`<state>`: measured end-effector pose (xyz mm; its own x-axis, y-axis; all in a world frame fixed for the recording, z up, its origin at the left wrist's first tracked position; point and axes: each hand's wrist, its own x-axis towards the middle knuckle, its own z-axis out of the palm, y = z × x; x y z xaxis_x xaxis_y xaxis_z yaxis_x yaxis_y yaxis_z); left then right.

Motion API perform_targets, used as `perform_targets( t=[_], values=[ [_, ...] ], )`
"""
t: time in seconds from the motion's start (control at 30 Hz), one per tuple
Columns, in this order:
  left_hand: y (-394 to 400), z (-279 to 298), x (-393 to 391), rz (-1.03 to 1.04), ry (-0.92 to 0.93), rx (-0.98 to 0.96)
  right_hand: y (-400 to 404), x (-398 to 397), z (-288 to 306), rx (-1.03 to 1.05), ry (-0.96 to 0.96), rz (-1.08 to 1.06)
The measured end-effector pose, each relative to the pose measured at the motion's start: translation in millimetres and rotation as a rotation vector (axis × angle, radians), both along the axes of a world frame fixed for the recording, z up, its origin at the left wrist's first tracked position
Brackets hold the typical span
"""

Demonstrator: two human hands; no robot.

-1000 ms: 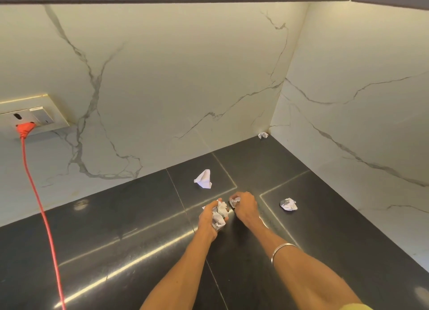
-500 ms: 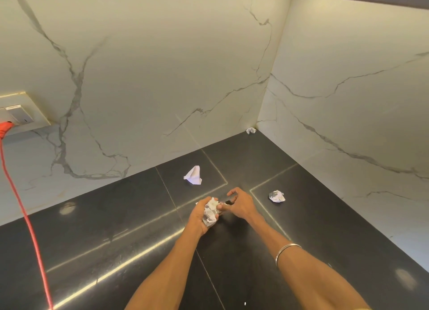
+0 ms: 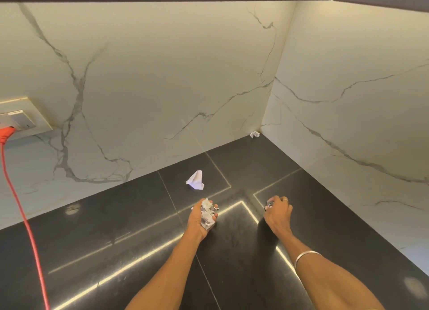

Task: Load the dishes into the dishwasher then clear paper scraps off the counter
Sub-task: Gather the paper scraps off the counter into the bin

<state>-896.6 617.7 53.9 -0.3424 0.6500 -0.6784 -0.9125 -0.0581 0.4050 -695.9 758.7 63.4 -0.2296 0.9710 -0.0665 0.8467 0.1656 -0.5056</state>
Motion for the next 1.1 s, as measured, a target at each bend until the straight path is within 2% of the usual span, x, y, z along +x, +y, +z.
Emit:
perform_targets(
  t=[0.23,0.43,0.53,0.67,0.73,0.8,0.97,1.1],
  values=[
    [-10.2,8.0,-15.5,0.147,0.051,-0.027,-11.3,-66.1,18.7,-0.12,0.239,0.073],
    [-22.8,11.7,-47.2,0.217,0.054,-0.042,-37.0,-150.4,27.5,-0.153,0.286,0.403],
    [-27.1,13.5,-64.4,0.262,0.041,-0.039,-44.1,-186.0,24.9,-0.092,0.205,0.577],
    [-27.2,13.2,-71.2,0.252,0.019,-0.035,-48.1,-217.9,13.3,0.053,-0.11,0.741],
    [-27.2,11.4,-70.5,0.219,0.022,-0.034,-49.4,-224.1,7.1,0.045,-0.225,0.744],
    [-27.7,9.8,-69.5,0.198,0.032,-0.04,-49.1,-225.0,1.7,0.061,-0.245,0.73],
    [-22.2,8.8,-71.4,0.172,0.024,-0.052,-44.0,-216.7,-7.3,0.057,-0.139,0.664],
    [-6.4,8.3,-61.7,0.026,0.061,-0.075,-26.5,-192.6,-3.4,0.036,-0.002,0.556]
  ],
)
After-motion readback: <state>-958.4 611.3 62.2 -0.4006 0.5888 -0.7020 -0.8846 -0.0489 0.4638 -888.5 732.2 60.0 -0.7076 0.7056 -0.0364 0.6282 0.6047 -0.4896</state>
